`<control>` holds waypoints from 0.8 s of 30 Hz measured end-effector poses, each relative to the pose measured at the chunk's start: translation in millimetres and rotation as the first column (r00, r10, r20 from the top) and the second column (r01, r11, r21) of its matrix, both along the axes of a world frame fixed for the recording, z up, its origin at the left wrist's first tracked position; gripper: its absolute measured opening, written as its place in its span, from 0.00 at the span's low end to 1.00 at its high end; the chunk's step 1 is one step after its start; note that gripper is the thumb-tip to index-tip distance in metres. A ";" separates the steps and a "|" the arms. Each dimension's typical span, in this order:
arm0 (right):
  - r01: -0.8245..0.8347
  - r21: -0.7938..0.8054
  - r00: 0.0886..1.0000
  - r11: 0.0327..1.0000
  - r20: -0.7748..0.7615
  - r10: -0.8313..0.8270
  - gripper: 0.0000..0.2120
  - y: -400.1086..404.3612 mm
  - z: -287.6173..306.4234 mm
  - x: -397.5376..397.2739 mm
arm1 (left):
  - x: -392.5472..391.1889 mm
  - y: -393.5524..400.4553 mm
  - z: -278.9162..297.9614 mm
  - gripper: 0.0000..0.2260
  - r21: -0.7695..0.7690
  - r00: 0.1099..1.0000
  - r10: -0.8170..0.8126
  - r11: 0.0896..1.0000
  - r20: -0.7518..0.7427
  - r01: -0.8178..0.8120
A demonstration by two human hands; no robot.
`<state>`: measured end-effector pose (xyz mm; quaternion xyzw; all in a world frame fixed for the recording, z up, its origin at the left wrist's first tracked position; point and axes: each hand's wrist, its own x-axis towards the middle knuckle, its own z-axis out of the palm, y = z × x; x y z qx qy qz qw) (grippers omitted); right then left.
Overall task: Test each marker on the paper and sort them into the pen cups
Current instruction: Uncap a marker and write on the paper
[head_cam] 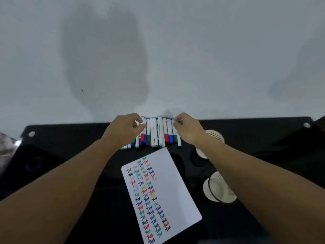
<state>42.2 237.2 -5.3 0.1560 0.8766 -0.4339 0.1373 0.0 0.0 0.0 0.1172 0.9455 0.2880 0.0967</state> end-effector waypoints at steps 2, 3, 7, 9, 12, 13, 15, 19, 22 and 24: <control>0.011 0.056 1.000 0.998 0.005 -0.011 0.11 -4.1 -30.6 -5.2 | -3.2 -2.5 -26.7 0.09 -0.045 1.000 -0.005 0.999 -0.012 0.004; 0.004 0.095 1.000 0.995 0.021 -0.006 0.12 -4.8 -45.7 -8.8 | -6.7 -4.8 -41.6 0.10 -0.066 0.999 -0.016 0.998 -0.028 0.014; -0.066 0.265 0.996 0.962 0.071 0.048 0.18 -5.4 -91.7 -26.6 | -20.7 -8.8 -87.9 0.11 -0.057 0.995 -0.017 0.998 -0.100 0.011; -0.106 0.345 0.993 0.933 0.093 0.078 0.21 -5.9 -108.6 -37.0 | -27.3 -7.4 -106.6 0.10 -0.019 0.989 -0.001 1.000 -0.146 -0.002; -0.177 0.485 0.983 0.856 0.136 0.126 0.26 -6.3 -137.8 -50.7 | -29.4 -5.4 -132.7 0.10 0.032 0.973 0.005 0.999 -0.231 0.002; -0.196 0.527 0.980 0.827 0.145 0.140 0.28 -7.3 -145.6 -52.9 | -27.9 -5.8 -139.9 0.09 0.040 0.966 0.005 0.999 -0.260 0.006; -0.216 0.596 0.976 0.773 0.149 0.158 0.34 -8.8 -158.4 -55.0 | -21.0 -7.9 -151.9 0.09 0.071 0.953 0.014 0.997 -0.303 0.008; -0.207 0.663 0.977 0.720 0.105 0.183 0.36 -9.3 -170.1 -46.3 | 5.3 -19.2 -163.4 0.09 0.088 0.929 0.024 0.996 -0.370 0.010; -0.117 0.640 0.991 0.760 0.025 0.132 0.34 -8.8 -172.5 -33.4 | 30.7 -33.9 -164.2 0.09 0.089 0.917 0.044 0.996 -0.397 -0.009; -0.057 0.612 0.997 0.789 -0.006 0.077 0.38 -9.1 -166.7 -19.0 | 49.3 -41.1 -161.4 0.09 0.100 0.914 0.067 0.995 -0.399 -0.029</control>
